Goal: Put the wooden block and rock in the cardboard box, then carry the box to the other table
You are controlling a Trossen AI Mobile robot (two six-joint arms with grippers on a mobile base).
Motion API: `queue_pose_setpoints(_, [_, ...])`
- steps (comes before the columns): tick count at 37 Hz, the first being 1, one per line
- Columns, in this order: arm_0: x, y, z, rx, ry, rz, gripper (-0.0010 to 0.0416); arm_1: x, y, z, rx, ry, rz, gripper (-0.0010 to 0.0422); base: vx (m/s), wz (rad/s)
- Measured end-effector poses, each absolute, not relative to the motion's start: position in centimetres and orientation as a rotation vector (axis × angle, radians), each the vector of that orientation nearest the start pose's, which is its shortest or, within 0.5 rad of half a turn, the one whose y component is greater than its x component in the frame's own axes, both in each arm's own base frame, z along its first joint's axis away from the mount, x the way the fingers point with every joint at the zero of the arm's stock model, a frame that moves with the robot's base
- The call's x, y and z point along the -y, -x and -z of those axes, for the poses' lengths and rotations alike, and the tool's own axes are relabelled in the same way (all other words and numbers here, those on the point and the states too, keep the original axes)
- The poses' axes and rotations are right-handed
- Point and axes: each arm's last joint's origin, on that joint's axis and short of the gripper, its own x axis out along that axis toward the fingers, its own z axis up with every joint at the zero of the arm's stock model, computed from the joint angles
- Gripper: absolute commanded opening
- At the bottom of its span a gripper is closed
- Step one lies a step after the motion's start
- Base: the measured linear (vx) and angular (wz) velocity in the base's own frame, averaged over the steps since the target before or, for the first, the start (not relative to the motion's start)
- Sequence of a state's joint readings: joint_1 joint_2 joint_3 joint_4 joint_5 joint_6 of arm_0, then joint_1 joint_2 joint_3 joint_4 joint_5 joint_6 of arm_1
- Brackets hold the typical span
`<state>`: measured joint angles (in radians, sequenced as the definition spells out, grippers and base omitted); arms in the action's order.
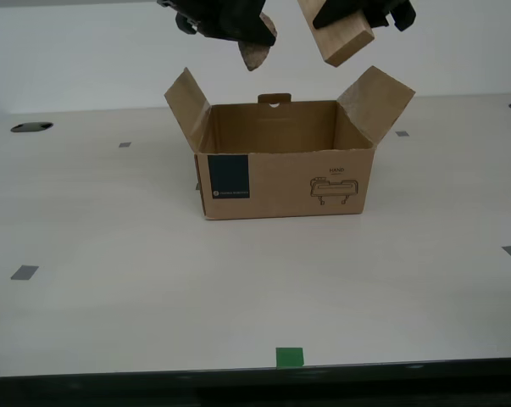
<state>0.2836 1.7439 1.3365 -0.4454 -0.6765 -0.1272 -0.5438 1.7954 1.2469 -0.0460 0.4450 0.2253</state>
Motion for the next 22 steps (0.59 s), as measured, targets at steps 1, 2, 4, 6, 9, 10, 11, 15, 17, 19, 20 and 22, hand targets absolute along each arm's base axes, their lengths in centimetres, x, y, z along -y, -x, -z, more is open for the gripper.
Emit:
queue_pose_setpoints(1, [-12.2, -35.3, -25.1, -0.81, -0.063, -0.951, -0.0001, 21.6, -33.2, -22.9, -0.507, -0.232, 1.03, -0.0001, 0.0, 0.0])
queue_pose_setpoints(2, [-12.2, -35.3, -24.7, -0.812, -0.063, -0.951, -0.0001, 21.5, -33.2, -22.7, -0.507, -0.233, 1.032, -0.0001, 0.0, 0.0])
queue_pose_setpoints(4, [-12.2, -35.2, -24.2, -0.809, -0.063, -0.952, -0.0001, 21.5, -33.0, -22.3, -0.504, -0.233, 1.033, 0.0, 0.0, 0.0])
queue_pose_setpoints(6, [-12.2, -35.1, -23.7, -0.798, -0.059, -0.955, 0.0, 21.5, -33.0, -22.1, -0.503, -0.233, 1.033, 0.0, 0.0, 0.0])
queue_pose_setpoints(9, [-12.3, -34.9, -22.9, -0.79, -0.056, -0.958, 0.0, 21.5, -33.0, -22.0, -0.497, -0.233, 1.034, 0.0, 0.0, 0.0])
queue_pose_setpoints(10, [-12.3, -34.8, -22.7, -0.793, -0.057, -0.958, 0.0, 21.5, -33.0, -22.1, -0.491, -0.233, 1.033, 0.0, 0.0, 0.0])
queue_pose_setpoints(11, [-12.2, -34.7, -22.6, -0.797, -0.058, -0.958, 0.0, 21.5, -33.0, -22.1, -0.487, -0.233, 1.033, 0.0, 0.0, 0.0])
queue_pose_setpoints(15, [-12.3, -34.6, -22.3, -0.81, -0.061, -0.958, 0.0, 21.5, -33.1, -22.4, -0.474, -0.233, 1.033, 0.0, 0.0, 0.0])
queue_pose_setpoints(17, [-12.2, -34.6, -22.3, -0.81, -0.061, -0.958, 0.0, 21.6, -33.2, -22.6, -0.468, -0.233, 1.032, 0.0, 0.0, 0.0])
queue_pose_setpoints(19, [-12.2, -34.7, -22.4, -0.808, -0.062, -0.957, 0.0, 21.6, -33.3, -22.9, -0.459, -0.233, 1.031, 0.0, 0.0, 0.0])
queue_pose_setpoints(20, [-12.2, -34.7, -22.5, -0.806, -0.063, -0.956, 0.0, 21.7, -33.3, -22.9, -0.455, -0.232, 1.031, 0.0, 0.0, 0.0])
queue_pose_setpoints(22, [-12.3, -34.7, -22.7, -0.811, -0.077, -0.951, 0.0, 21.7, -33.4, -23.1, -0.449, -0.232, 1.031, 0.0, 0.0, 0.0])
